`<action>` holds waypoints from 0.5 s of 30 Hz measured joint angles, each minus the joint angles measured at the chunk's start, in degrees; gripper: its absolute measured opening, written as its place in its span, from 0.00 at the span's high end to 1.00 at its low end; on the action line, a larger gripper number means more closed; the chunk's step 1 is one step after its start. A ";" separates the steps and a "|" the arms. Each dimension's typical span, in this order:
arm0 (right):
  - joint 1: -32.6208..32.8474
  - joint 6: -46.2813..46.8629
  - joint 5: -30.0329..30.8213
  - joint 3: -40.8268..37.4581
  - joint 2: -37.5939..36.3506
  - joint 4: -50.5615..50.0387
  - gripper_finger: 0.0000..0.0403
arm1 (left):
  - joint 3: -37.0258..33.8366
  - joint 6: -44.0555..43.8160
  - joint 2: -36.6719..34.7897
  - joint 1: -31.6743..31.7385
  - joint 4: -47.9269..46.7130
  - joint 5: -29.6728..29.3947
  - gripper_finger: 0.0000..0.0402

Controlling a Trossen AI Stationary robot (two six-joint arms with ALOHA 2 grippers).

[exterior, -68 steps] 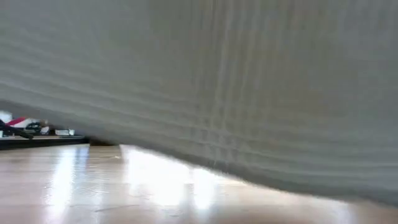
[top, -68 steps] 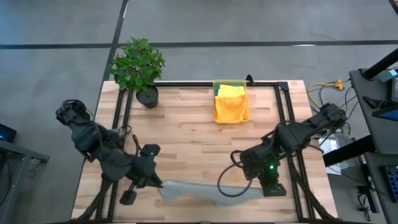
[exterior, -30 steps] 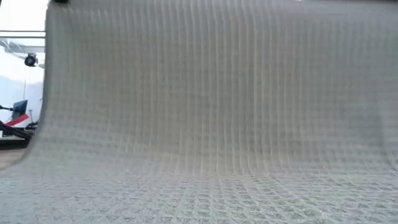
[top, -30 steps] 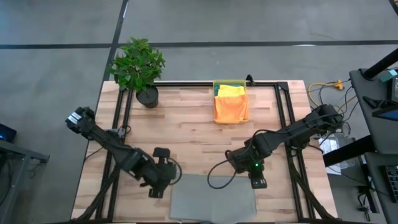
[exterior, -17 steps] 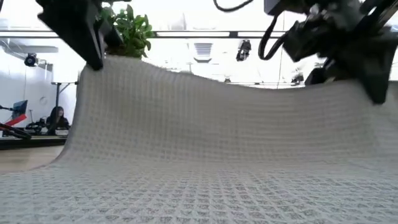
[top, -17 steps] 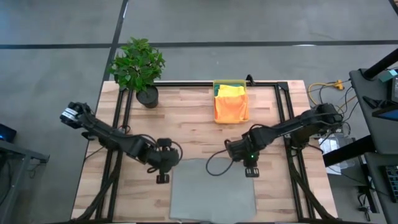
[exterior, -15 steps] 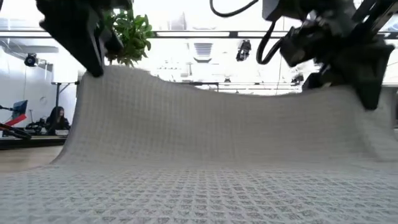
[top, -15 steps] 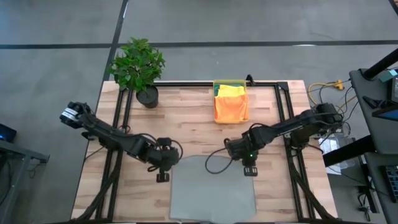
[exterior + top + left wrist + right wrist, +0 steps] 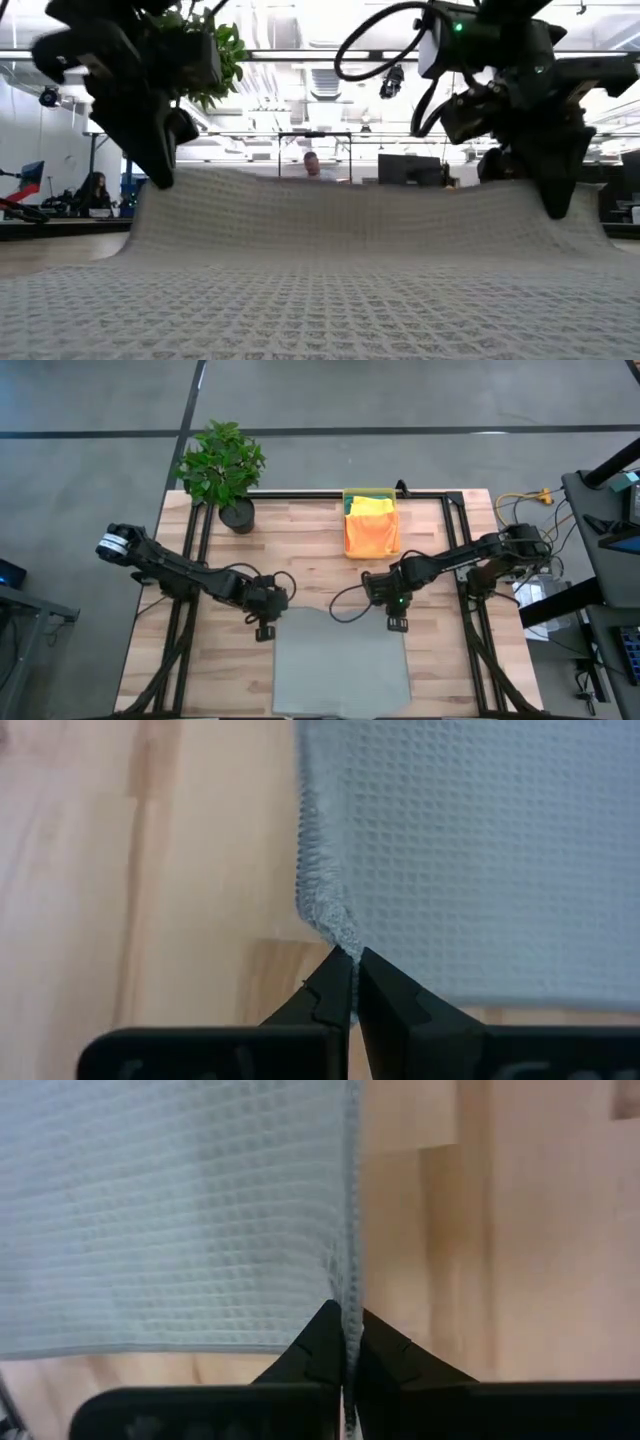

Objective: Fold microfiber towels
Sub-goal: Fold the gray microfiber towel

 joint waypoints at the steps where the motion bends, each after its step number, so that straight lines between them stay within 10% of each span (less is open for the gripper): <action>1: -0.45 -0.05 0.55 -0.09 0.00 0.07 0.98 | -0.33 0.11 -0.02 0.67 0.45 0.03 1.00; 15: -6.47 -2.42 4.11 -2.08 -0.02 1.06 0.98 | -2.41 9.29 0.07 9.75 1.57 0.29 1.00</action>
